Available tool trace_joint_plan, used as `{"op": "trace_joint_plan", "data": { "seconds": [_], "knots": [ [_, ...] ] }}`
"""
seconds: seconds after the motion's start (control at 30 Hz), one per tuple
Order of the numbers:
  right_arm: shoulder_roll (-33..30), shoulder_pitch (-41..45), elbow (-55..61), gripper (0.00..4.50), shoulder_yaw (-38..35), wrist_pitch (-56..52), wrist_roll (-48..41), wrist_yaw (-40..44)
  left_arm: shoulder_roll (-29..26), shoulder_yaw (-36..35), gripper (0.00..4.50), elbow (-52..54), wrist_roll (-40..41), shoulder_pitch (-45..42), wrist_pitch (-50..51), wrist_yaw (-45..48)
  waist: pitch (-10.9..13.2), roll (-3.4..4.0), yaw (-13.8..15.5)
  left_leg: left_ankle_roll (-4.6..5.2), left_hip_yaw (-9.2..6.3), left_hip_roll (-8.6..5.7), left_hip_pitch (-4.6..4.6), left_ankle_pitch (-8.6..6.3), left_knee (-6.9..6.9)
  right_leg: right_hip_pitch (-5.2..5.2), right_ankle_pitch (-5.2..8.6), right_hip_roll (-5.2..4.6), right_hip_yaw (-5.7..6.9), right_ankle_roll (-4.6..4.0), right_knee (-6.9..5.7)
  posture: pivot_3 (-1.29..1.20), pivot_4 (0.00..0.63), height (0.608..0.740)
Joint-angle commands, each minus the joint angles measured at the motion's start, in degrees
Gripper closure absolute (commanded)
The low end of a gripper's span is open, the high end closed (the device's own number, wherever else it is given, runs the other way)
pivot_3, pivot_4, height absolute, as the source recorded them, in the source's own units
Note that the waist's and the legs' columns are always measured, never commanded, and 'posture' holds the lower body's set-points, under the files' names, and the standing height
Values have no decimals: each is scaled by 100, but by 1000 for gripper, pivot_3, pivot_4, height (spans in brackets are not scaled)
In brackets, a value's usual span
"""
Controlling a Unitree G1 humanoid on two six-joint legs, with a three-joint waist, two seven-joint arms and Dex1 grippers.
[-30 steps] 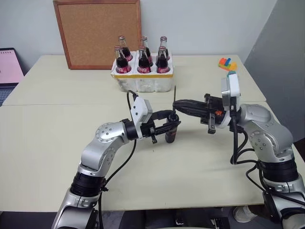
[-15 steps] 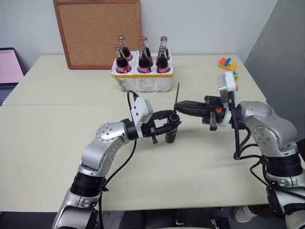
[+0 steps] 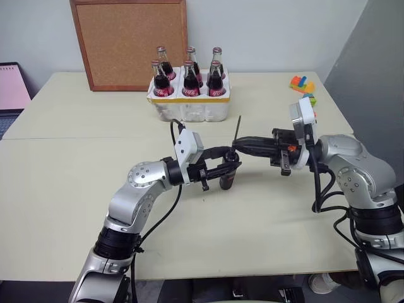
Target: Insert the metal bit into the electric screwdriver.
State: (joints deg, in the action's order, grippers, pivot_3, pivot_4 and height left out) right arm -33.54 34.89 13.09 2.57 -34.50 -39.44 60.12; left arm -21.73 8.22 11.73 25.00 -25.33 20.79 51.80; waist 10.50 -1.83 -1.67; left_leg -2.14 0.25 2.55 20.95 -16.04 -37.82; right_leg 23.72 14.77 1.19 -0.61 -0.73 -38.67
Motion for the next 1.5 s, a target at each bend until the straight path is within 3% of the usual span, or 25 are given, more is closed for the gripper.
{"op": "trace_joint_plan", "data": {
  "seconds": [0.03, 0.37, 0.57, 0.73, 0.87, 1.03, 1.37, 1.5],
  "knots": [
    [-3, 108, 98, 3522, -109, -5, -23, -42, -36, 26, 2892, -12, -63, -9, -9, -10, 0, 0, 0, 0, 0, 0, 2, 0, 0, 2, 0, 0, -1, 0, 0, 0, 150, 740],
    [-284, 30, 314, 1364, -498, -203, -222, -121, -53, -120, 2892, 64, -6, -114, 82, -137, 1, 0, 0, 6, 0, 1, 6, -4, 2, 3, 0, 0, -2, 0, 7, 0, 150, 740],
    [-572, -348, 611, 60, -883, 8, 85, -493, -566, -225, 2892, 19, -451, -536, 4, -259, 7, -4, -14, 8, 1, 0, 14, -5, 1, 10, 0, 1, 2, 0, 7, 0, 150, 740],
    [-982, -735, 960, 0, -1267, 201, 393, -738, -1509, 331, 2896, -600, -1764, -1207, -699, -14, 11, -3, -10, 8, 6, -2, 40, -4, 1, 44, 0, 8, -2, 1, -8, 0, 150, 740],
    [-1637, -990, 1362, 0, -1414, 147, 660, -714, -1839, 936, 2905, -1254, -2623, -1745, -1387, 305, 15, 3, -1, 8, 10, 0, 50, -5, 4, 51, 0, 10, -1, 0, 3, 0, 150, 740],
    [-2190, -1055, 1677, 0, -1753, -87, 421, -631, -1515, 1883, 2910, -2029, -3512, -2308, -2199, 639, 15, 3, 21, 8, 17, -11, 70, -5, -4, 56, -1, 10, 1, 1, 12, 0, 150, 740],
    [-3016, -1979, 2291, 0, -1528, -855, 556, -653, -417, 2206, 2913, -3624, -3796, -2575, -2412, 826, 14, 6, -31, 13, 23, 2, 74, -7, -2, 53, -1, 15, -8, 2, 7, 0, 150, 740],
    [-3185, -2219, 2281, 0, -1404, -798, 783, -599, -273, 2234, 2913, -3923, -4006, -2586, -2539, 819, 13, 7, -74, 15, 33, 1, 71, -8, -2, 54, 0, 19, -25, 3, 9, 0, 150, 740]
  ]
}}
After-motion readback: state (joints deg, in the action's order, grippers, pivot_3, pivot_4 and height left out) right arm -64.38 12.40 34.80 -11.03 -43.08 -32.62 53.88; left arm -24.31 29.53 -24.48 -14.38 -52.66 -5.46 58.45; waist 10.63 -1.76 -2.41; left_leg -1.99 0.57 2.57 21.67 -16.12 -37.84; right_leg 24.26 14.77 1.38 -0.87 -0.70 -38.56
